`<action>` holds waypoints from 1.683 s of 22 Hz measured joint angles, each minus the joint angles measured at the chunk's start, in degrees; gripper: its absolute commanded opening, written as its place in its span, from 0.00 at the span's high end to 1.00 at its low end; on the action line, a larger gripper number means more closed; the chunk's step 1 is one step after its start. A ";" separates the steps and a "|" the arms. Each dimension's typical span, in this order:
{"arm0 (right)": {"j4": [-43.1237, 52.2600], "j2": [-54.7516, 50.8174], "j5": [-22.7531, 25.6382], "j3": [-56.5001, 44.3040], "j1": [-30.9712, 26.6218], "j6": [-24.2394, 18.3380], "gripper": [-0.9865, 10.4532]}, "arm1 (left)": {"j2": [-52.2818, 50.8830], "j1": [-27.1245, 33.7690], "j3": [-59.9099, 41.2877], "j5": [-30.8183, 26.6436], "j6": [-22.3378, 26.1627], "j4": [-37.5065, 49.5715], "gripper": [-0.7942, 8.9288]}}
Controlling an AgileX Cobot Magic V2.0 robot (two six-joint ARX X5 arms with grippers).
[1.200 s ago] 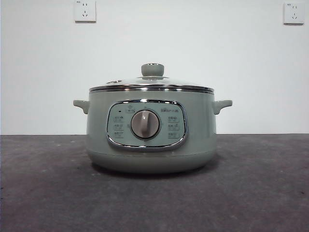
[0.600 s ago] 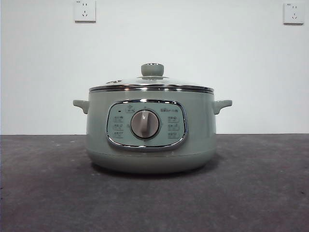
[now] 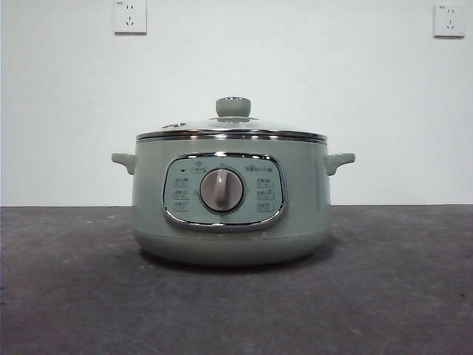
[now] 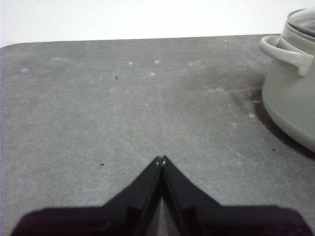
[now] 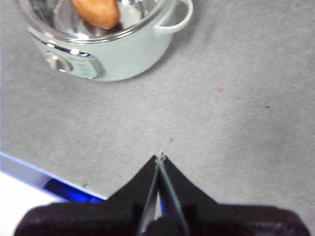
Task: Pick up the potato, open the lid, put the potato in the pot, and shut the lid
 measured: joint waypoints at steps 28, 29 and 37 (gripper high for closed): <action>64.37 -48.61 -11.15 -72.08 -39.15 -15.87 0.91 | 0.57 0.00 0.00 0.02 0.00 0.00 0.92; 64.24 -48.76 -10.82 -72.08 -39.15 -15.87 0.91 | 0.57 0.00 0.00 0.02 0.00 0.00 0.92; 64.24 -48.87 -10.69 -72.08 -39.15 -14.71 0.91 | 0.57 0.02 0.00 0.00 0.00 0.02 0.92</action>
